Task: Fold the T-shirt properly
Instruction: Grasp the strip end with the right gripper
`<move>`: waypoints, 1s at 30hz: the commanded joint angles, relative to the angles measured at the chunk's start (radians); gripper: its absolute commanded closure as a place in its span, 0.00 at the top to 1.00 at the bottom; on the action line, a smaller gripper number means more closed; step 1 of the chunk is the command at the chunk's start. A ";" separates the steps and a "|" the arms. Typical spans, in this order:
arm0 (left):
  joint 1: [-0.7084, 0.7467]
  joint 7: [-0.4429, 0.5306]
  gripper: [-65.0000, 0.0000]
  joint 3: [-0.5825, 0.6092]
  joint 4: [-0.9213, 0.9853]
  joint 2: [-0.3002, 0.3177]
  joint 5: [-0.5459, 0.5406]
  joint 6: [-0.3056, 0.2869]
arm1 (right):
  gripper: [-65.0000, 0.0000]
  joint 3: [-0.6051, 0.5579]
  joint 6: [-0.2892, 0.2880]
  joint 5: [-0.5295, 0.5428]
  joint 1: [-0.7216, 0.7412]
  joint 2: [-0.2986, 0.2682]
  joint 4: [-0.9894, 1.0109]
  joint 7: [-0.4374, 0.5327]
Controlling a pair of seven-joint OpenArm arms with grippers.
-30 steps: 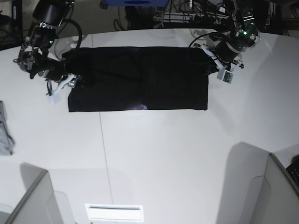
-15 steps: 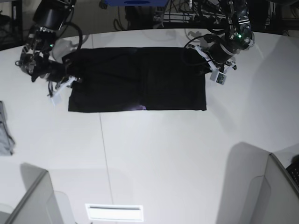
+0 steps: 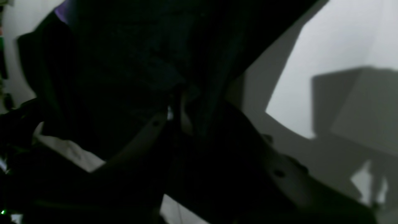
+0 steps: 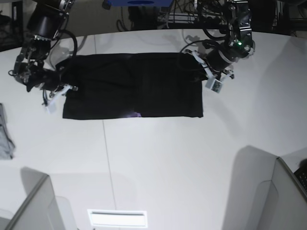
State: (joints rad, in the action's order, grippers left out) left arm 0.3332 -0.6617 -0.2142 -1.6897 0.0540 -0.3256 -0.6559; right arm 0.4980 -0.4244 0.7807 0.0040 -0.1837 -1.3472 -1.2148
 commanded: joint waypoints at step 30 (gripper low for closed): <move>0.007 0.023 0.00 0.065 -0.026 0.027 -0.019 0.072 | 0.00 -0.388 0.470 0.026 -0.124 -0.056 -0.605 0.065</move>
State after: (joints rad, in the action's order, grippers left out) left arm 0.3412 -0.6579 -0.1490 -1.6958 0.0776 -0.3294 -0.5762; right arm 0.1036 0.0521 0.7956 -0.1295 -0.2291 -1.9343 -1.1625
